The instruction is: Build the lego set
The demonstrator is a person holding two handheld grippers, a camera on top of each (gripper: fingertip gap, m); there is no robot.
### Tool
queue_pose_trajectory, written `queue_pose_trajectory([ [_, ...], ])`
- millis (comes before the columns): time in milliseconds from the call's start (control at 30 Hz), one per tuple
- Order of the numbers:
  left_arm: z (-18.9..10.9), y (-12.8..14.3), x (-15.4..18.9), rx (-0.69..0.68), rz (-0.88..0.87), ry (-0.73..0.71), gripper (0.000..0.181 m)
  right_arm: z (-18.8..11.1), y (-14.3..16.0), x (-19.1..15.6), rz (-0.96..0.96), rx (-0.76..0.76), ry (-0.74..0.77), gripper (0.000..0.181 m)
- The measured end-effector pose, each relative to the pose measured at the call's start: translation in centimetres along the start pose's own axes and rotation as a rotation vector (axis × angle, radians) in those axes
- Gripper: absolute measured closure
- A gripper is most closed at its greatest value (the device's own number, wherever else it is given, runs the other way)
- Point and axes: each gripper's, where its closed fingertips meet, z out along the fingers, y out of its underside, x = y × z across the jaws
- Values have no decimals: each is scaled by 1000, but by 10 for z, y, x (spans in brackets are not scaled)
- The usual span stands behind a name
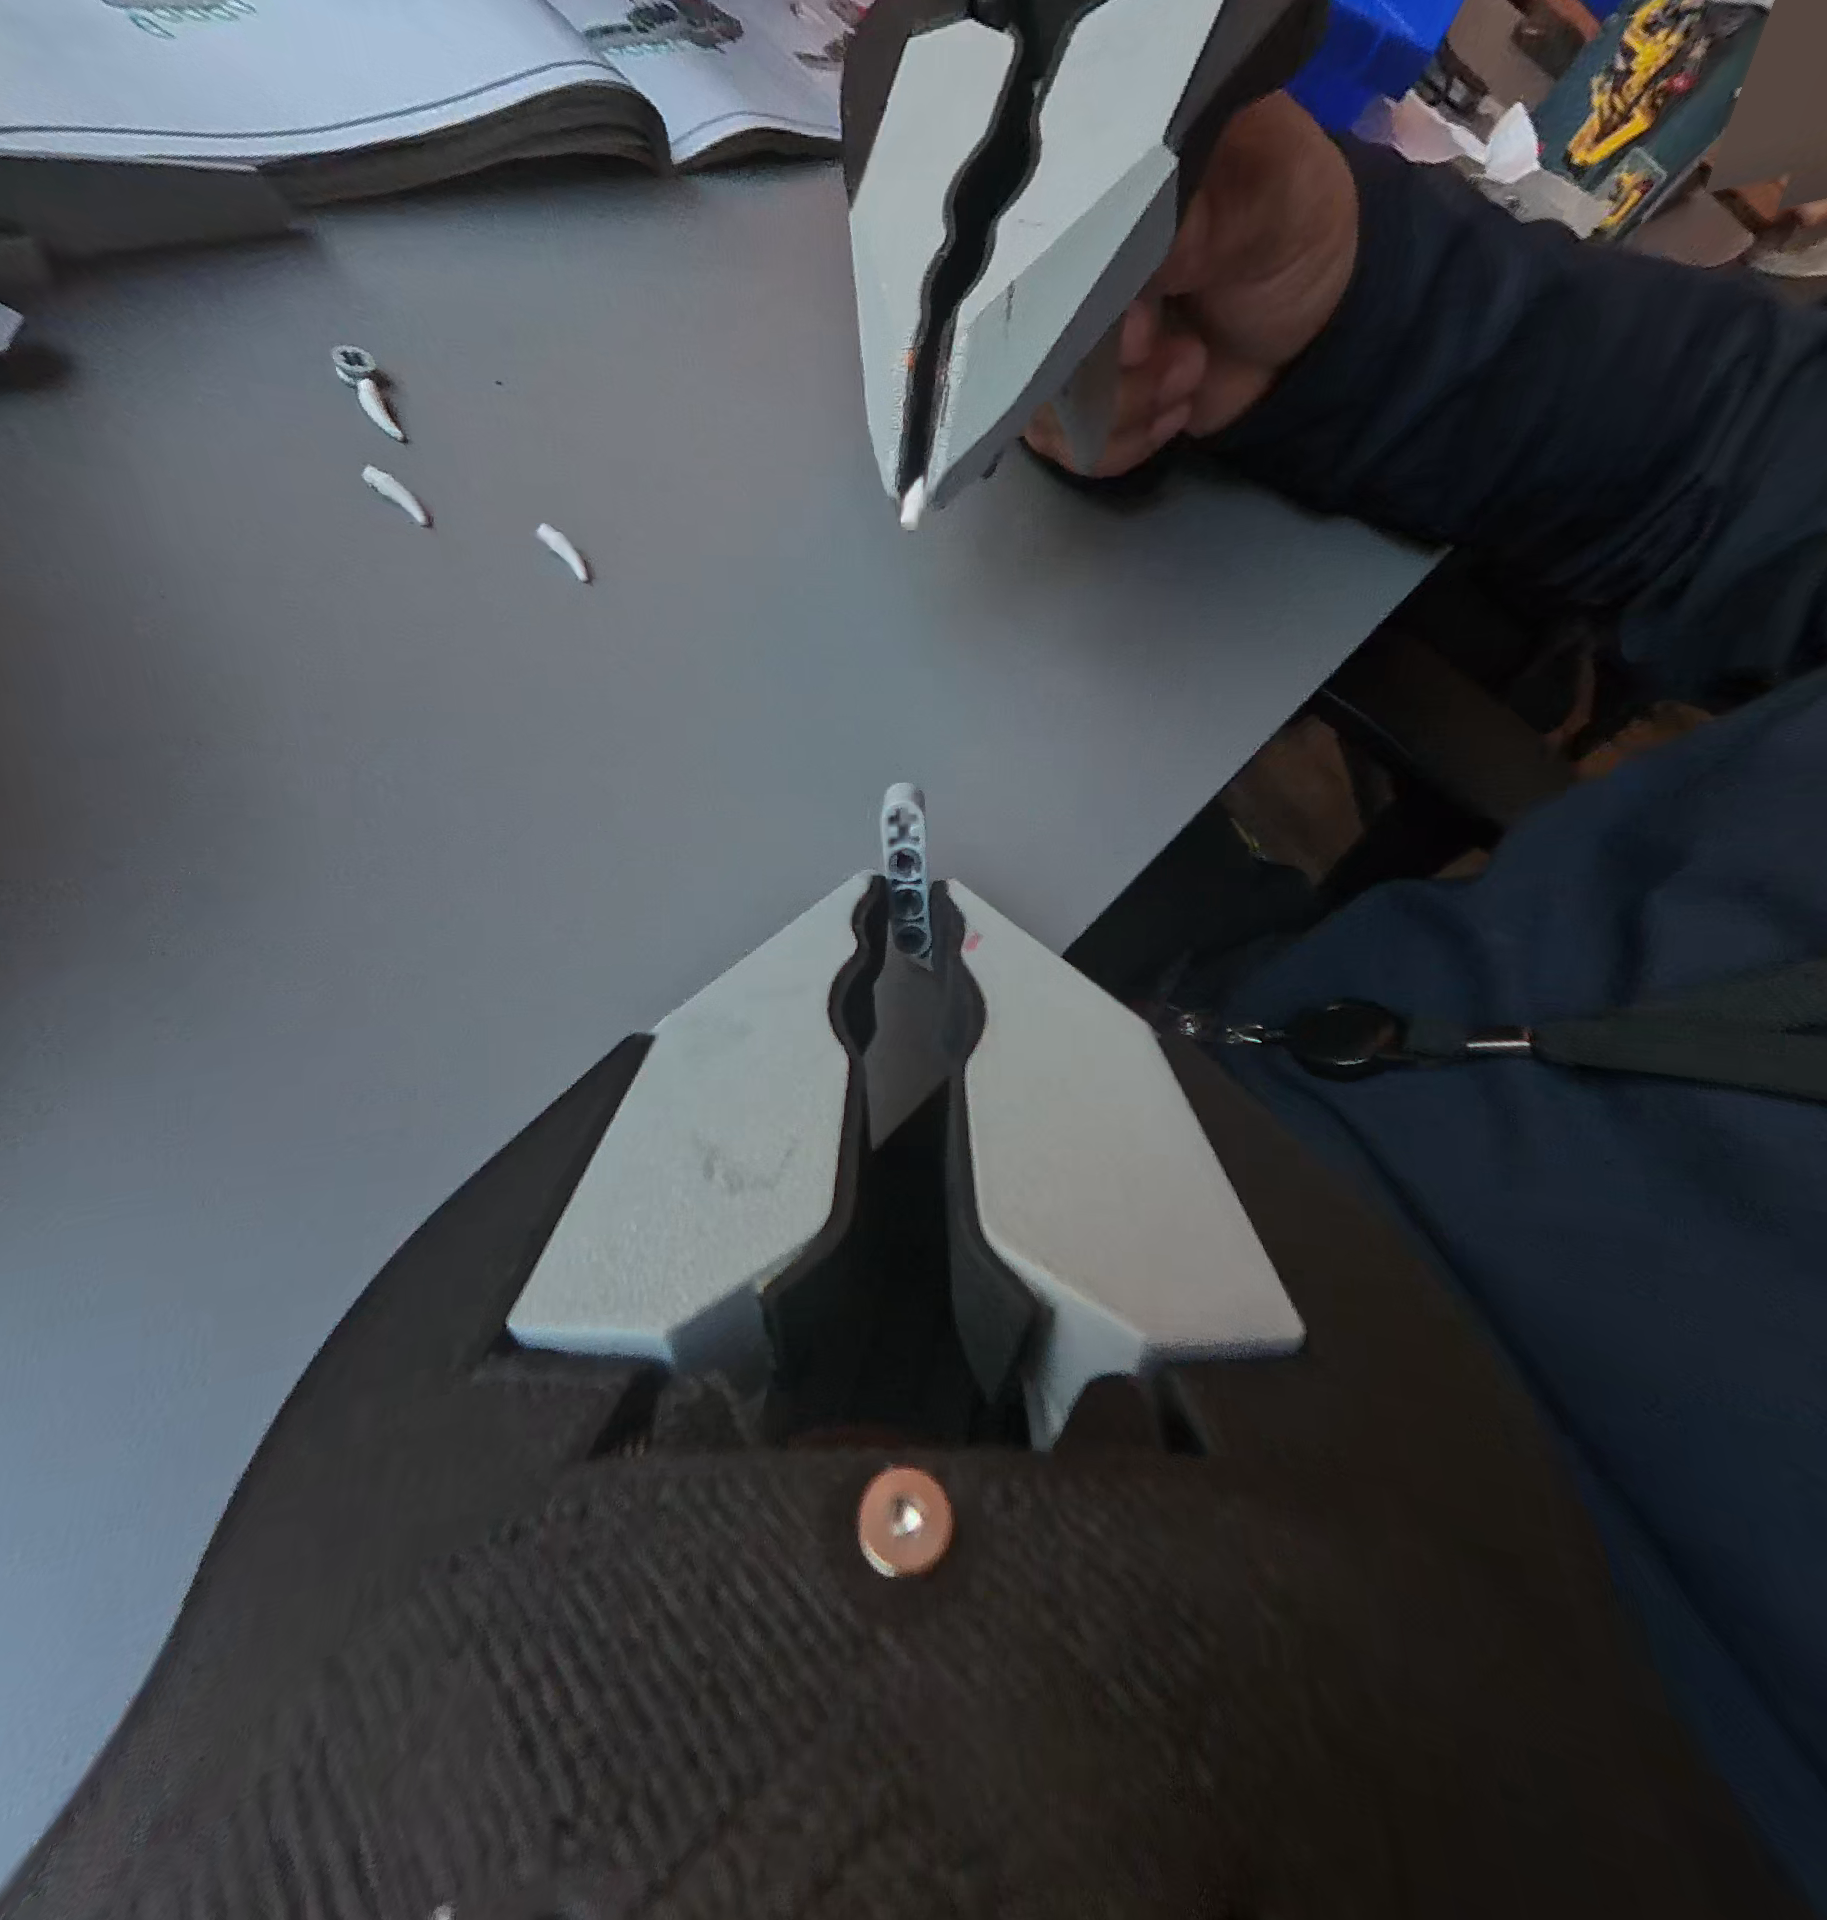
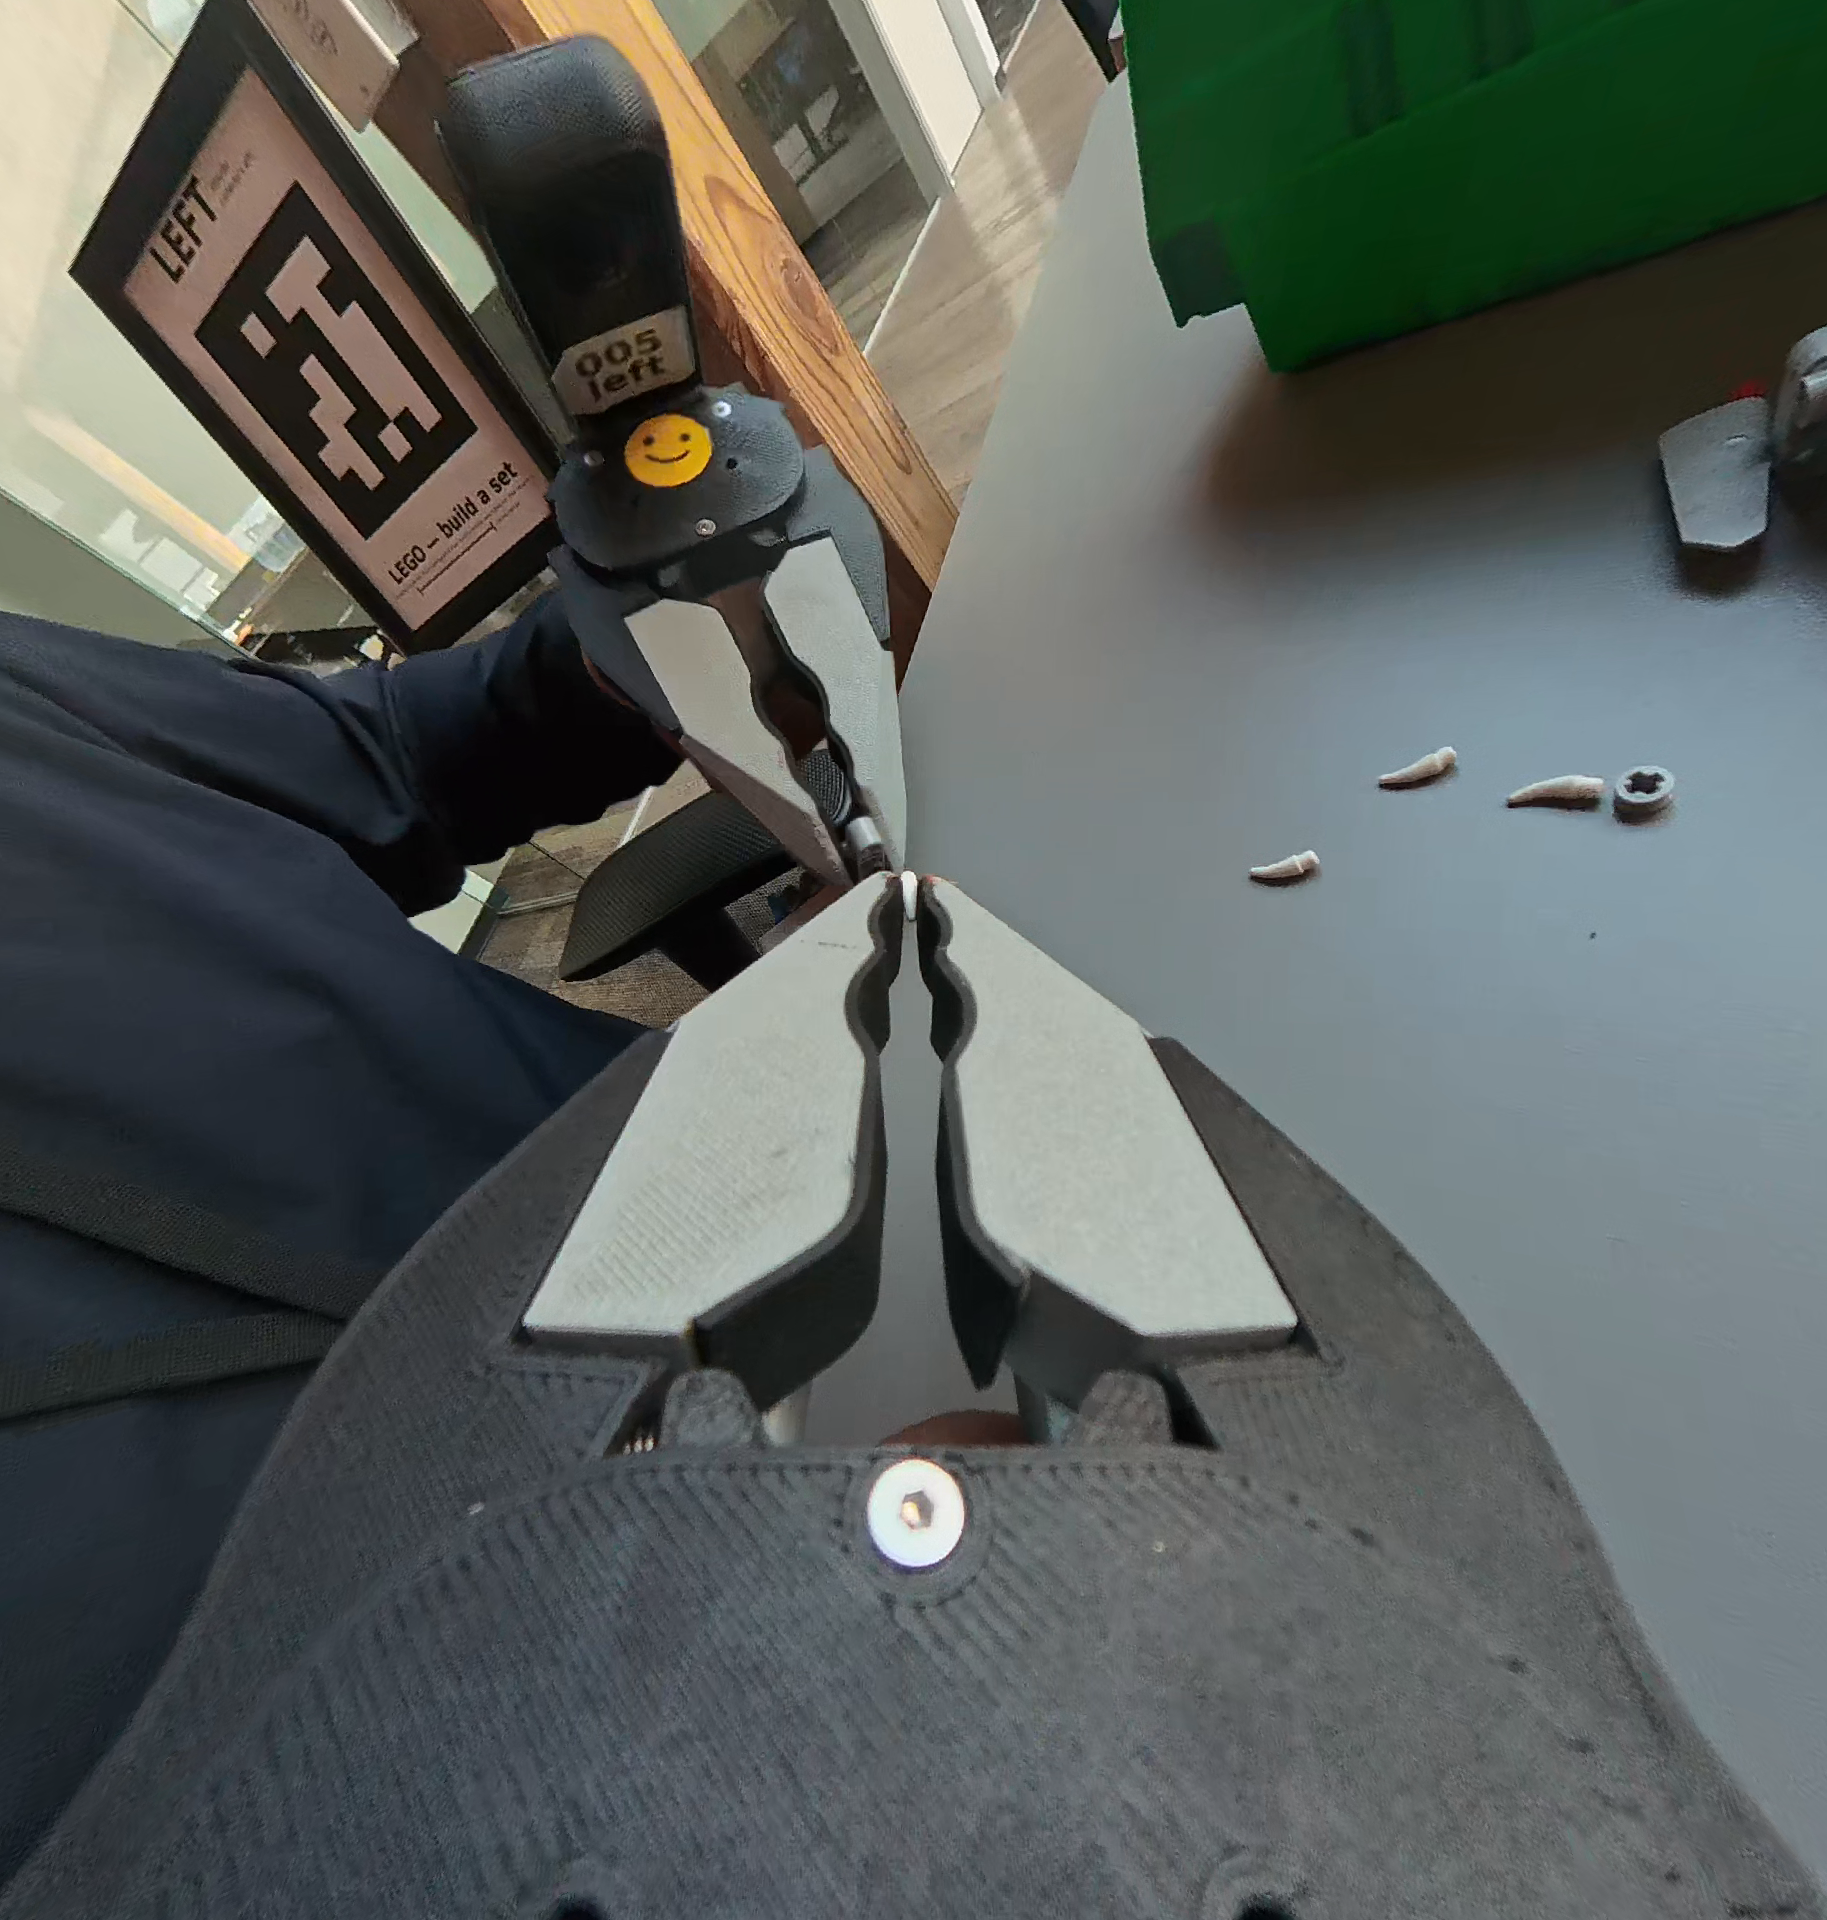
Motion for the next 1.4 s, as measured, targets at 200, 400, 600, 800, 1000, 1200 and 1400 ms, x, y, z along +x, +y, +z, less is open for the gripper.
queue_pose_trajectory([
  [200,-2,-3,-14,-84,35,-5,172,-2,-1,0,-19,2,10,181],
  [400,-3,0,-19,-143,117,-55,148,-3,-1,1,-9,4,-1,181],
  [600,-38,-7,-18,-30,20,-187,142,-6,-2,3,-6,13,4,181],
  [800,-35,44,24,1,-405,71,151,-4,0,1,-9,-7,-7,181],
  [1000,-17,35,29,112,-674,203,128,2,3,-5,-24,-23,-21,181],
  [1200,-5,30,29,83,-830,209,129,9,8,-13,-54,-61,-49,181],
  [1400,3,25,29,91,-947,237,141,11,16,-21,-88,-101,-68,181],
])
